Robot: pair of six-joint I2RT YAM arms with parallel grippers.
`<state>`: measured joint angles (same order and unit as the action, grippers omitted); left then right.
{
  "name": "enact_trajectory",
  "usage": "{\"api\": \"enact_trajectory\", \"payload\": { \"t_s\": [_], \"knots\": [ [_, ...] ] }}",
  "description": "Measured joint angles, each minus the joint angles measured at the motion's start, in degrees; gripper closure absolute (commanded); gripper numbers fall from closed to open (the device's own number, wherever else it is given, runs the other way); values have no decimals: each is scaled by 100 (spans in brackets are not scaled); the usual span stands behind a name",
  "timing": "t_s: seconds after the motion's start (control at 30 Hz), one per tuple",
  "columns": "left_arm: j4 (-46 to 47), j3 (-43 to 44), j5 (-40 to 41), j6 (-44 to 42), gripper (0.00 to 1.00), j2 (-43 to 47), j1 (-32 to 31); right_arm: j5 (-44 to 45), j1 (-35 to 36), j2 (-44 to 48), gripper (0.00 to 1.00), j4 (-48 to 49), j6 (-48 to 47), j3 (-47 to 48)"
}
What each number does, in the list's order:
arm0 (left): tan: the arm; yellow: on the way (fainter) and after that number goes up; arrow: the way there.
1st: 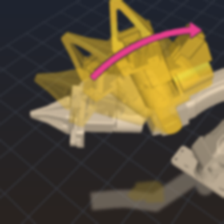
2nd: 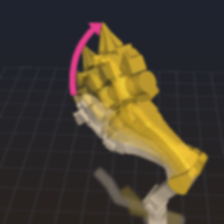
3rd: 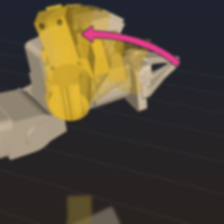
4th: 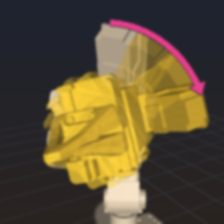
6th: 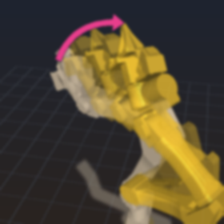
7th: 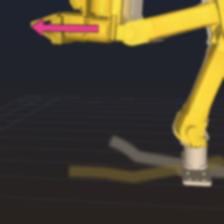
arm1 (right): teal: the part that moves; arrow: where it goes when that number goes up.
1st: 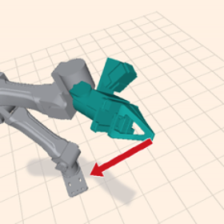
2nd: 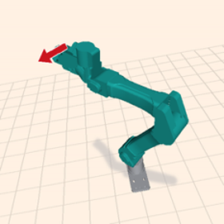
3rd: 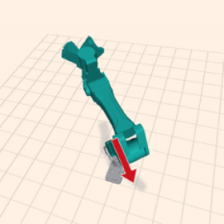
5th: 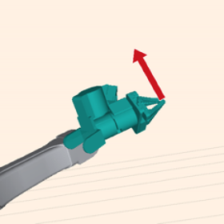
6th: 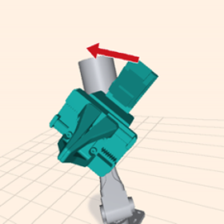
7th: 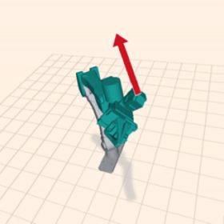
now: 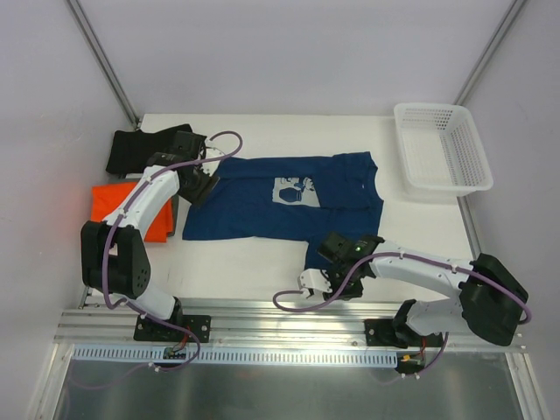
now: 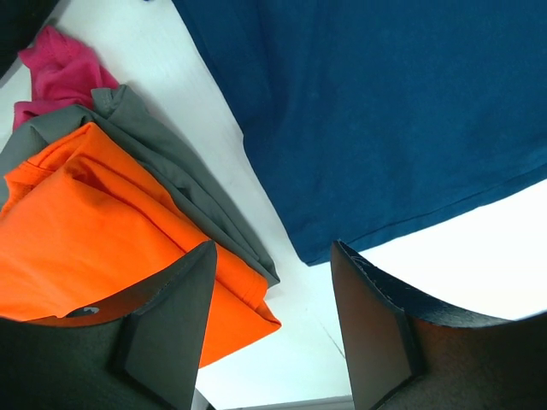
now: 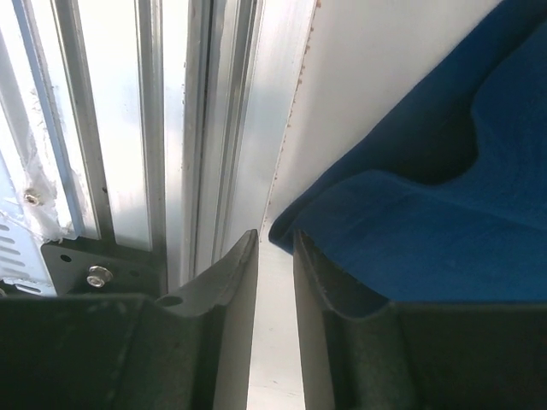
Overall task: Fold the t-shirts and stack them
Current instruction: Fold the tshirt
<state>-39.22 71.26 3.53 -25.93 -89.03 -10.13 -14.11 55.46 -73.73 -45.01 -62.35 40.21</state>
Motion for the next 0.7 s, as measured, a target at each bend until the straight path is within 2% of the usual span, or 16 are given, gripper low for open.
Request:
{"api": "enact_trajectory", "payload": {
  "t_s": [0.07,0.1,0.2,0.3,0.57,0.7],
  "knots": [
    [0,24,0,2,44,0,0,15,26,-52,76,42,-35,0],
    [2,31,0,2,44,0,0,39,31,-85,82,68,-66,0],
    [0,33,0,17,44,0,0,122,31,-177,88,170,-140,0],
    [0,35,0,55,44,0,0,177,31,-227,99,234,-188,0],
    [11,24,0,22,44,0,9,422,-17,-240,99,203,-317,52],
    [168,-236,9,-186,44,57,50,544,-358,-240,99,127,-374,358]
  ]
}}
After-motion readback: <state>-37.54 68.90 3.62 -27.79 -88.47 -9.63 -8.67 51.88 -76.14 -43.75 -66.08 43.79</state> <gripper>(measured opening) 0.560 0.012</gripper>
